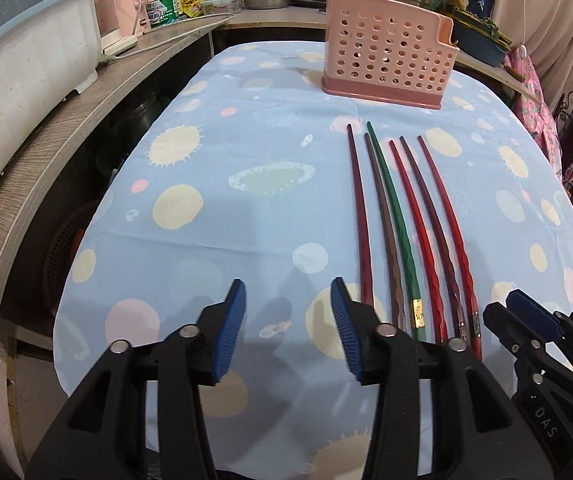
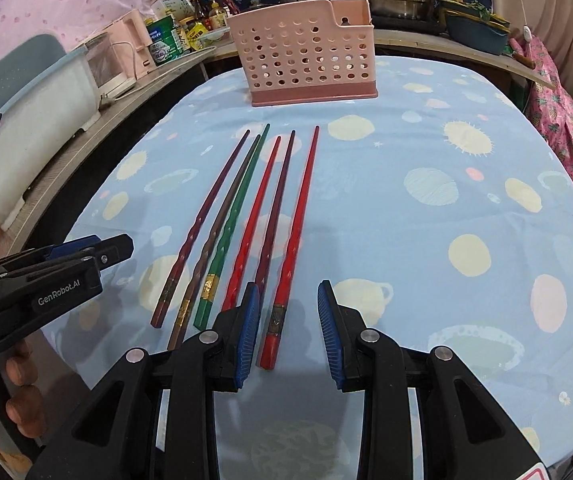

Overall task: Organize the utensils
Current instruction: 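Move both open tools back down to the remaining chopsticks, then grasp a red chopstick with the right tool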

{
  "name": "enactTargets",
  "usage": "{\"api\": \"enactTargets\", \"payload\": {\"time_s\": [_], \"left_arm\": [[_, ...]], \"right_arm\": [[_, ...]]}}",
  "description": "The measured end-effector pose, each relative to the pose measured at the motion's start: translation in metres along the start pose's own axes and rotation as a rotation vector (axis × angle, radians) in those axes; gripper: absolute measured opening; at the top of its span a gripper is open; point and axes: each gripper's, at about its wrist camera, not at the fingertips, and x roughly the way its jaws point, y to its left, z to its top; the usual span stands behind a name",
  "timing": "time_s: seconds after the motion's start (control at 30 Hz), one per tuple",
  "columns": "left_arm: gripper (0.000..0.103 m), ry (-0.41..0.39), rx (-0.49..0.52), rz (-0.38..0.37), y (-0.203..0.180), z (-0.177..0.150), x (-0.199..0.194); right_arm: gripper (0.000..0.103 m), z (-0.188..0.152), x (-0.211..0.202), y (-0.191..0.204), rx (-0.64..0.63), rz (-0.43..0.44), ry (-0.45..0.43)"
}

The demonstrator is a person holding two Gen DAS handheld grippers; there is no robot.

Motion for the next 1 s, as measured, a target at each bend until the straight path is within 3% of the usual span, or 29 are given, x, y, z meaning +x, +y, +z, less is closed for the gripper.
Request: {"api": "enactTargets", "payload": {"time_s": [0.67,0.93,1.0], "left_arm": [[0.050,0.031,0.032,-0.016,-0.010,-0.010,0.006],[0.051,0.043,0.047,-0.030,-0.016,-0.013,0.007],[0.057,0.046,0.052,-0.041,-0.018,-0.014,0.007]], "right_arm": [[0.009,-0.010,0.016,0.001,-0.008,-0.003,0.046],[0.007,-0.011,0.013,-0.008,0.007,-0.022,0.036],[0.007,-0.012,0.012,-0.012,0.016,-0.023,0.034]]}}
